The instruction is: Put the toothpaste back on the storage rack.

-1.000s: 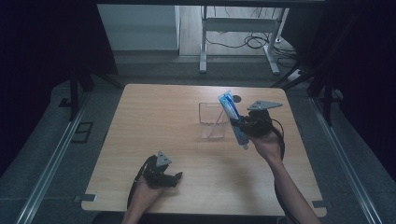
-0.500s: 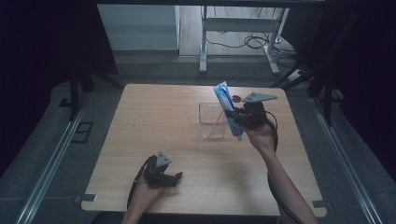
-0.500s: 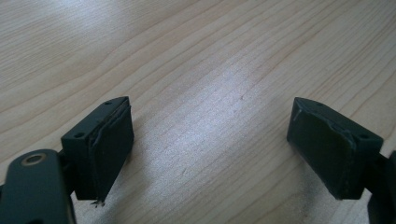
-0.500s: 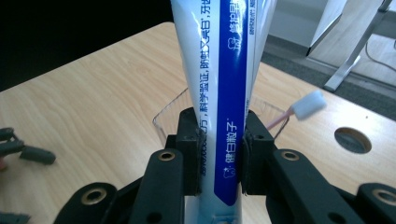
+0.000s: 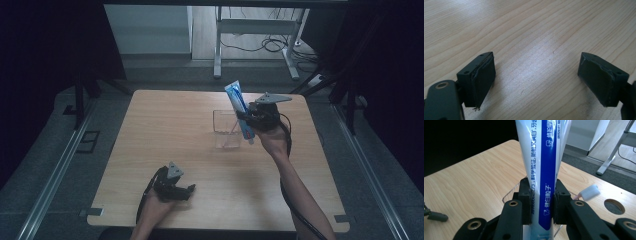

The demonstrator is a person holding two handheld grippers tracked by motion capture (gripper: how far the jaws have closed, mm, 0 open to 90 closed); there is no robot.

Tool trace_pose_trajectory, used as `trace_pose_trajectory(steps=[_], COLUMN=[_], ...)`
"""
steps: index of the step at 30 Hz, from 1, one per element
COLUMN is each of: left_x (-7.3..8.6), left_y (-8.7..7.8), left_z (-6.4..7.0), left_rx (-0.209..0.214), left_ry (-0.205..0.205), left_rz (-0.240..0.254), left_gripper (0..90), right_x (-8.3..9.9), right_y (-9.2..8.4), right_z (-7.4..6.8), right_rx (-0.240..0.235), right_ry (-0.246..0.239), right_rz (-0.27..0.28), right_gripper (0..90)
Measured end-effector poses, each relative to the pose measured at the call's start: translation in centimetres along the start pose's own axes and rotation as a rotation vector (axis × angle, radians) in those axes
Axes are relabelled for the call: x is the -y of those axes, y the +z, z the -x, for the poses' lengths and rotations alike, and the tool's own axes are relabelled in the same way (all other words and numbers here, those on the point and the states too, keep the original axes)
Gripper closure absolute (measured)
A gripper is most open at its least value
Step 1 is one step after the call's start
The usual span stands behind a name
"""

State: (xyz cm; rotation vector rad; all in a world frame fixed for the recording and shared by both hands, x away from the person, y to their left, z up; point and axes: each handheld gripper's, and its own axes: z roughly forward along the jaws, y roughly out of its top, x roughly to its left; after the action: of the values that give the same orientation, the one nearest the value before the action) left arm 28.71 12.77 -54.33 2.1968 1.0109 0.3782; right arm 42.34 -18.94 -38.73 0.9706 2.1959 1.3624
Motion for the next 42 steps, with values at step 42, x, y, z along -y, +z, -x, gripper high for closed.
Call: trace_pose_trajectory(steps=[42], left_x=[0.0], left_y=[0.0], left_z=[0.0], left_rx=[0.0], left_ry=[0.0], left_rz=[0.0], left_gripper=[14.6], right_x=[-2.6], right_y=[4.0], right_z=[0.3], right_rx=[0.017], right_ry=[0.01], right_rz=[0.084], right_gripper=[72.7])
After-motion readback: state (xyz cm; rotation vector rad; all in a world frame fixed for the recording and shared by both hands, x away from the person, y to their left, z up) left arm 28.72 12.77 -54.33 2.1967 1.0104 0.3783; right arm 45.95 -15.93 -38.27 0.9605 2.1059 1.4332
